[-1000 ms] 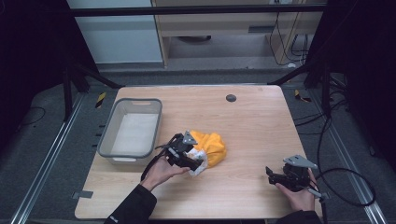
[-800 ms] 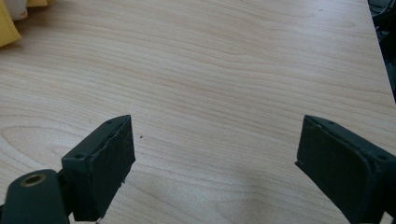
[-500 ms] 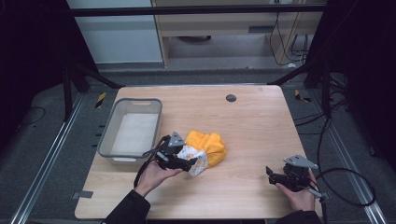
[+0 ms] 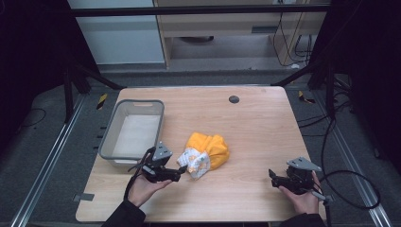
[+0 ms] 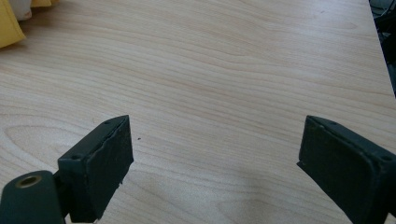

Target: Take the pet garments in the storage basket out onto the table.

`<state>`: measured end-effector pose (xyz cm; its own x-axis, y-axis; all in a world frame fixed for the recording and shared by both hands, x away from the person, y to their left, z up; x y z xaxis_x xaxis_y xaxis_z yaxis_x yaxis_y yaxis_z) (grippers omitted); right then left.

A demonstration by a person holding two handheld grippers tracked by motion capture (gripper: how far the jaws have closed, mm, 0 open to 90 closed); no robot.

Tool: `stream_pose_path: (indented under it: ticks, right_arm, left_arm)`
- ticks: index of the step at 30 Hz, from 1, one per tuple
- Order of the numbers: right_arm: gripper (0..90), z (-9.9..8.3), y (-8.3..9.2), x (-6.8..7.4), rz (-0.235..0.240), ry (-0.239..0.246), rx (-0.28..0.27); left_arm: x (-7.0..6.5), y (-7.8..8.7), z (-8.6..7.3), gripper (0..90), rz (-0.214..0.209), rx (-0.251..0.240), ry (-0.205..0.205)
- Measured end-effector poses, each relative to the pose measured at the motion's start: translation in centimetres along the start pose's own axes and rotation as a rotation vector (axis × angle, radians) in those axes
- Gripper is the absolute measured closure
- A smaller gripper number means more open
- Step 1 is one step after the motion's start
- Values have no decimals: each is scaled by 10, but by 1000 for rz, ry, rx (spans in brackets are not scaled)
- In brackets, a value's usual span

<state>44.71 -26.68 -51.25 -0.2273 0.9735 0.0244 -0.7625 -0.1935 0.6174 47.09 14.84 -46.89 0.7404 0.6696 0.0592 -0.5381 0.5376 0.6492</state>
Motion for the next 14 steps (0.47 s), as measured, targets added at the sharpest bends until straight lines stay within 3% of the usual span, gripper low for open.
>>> stream_pose_path:
  ticks: [14]
  right_arm:
    - [88, -1, 0, 3, 6, 12, 3]
  left_arm:
    - [6, 23, -55, 213, 29, 44, 60]
Point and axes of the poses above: each handheld gripper's, and its own axes: y roughly backward along the jaws, z roughly out of its top, x roughly to its left, the point moved 4 cm from there along -y, roughly forward along the jaws, and after that the axes turned 5 degrees about -y, right-handed, at the moved point
